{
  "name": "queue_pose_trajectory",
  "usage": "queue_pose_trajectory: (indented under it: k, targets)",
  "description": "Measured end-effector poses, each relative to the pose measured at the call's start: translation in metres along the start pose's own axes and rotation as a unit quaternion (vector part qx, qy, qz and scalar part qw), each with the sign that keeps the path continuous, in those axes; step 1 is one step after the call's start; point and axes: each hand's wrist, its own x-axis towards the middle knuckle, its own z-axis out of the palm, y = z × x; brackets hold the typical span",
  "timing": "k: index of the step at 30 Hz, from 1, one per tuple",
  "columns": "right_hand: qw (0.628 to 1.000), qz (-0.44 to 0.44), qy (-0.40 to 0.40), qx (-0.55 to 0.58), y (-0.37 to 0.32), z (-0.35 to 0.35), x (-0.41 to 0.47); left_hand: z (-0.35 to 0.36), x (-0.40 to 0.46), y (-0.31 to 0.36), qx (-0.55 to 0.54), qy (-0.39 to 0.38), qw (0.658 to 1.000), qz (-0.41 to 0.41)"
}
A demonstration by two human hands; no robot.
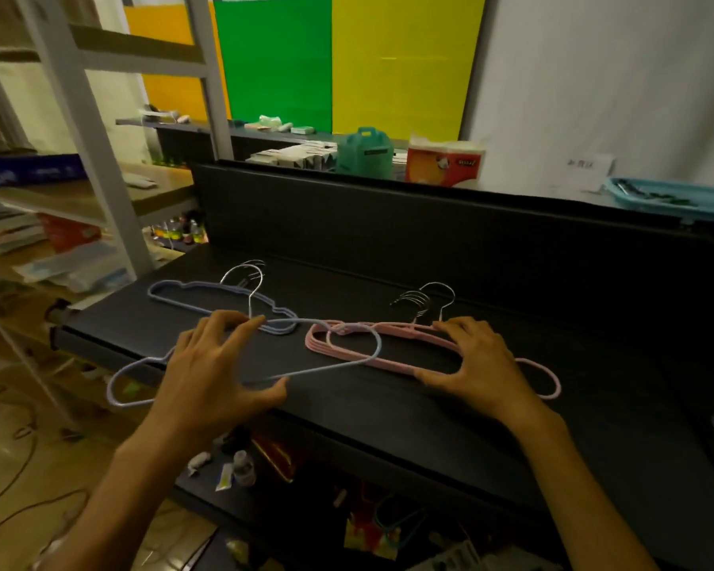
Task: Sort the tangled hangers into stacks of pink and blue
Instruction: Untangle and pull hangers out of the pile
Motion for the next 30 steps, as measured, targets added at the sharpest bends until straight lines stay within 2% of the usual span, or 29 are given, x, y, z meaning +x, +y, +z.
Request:
queue_pose_trajectory:
  k: [7,20,30]
  targets:
    - [0.999,0.022,-0.026,-0.009,-0.02,0.012,0.018,0.014,0.053,-0.027,-0.054,-0.02,0.996,0.064]
    - [0.985,0.154,-0.069,0.019,-0.04,0.019,0.021,0.032,0.103,-0.057,-0.119,-0.088,0.979,0.138]
    - [0.986,0.144,-0.086,-0.006,-0.04,0.015,0.026,0.035,0.118,-0.062,-0.097,-0.096,0.982,0.131]
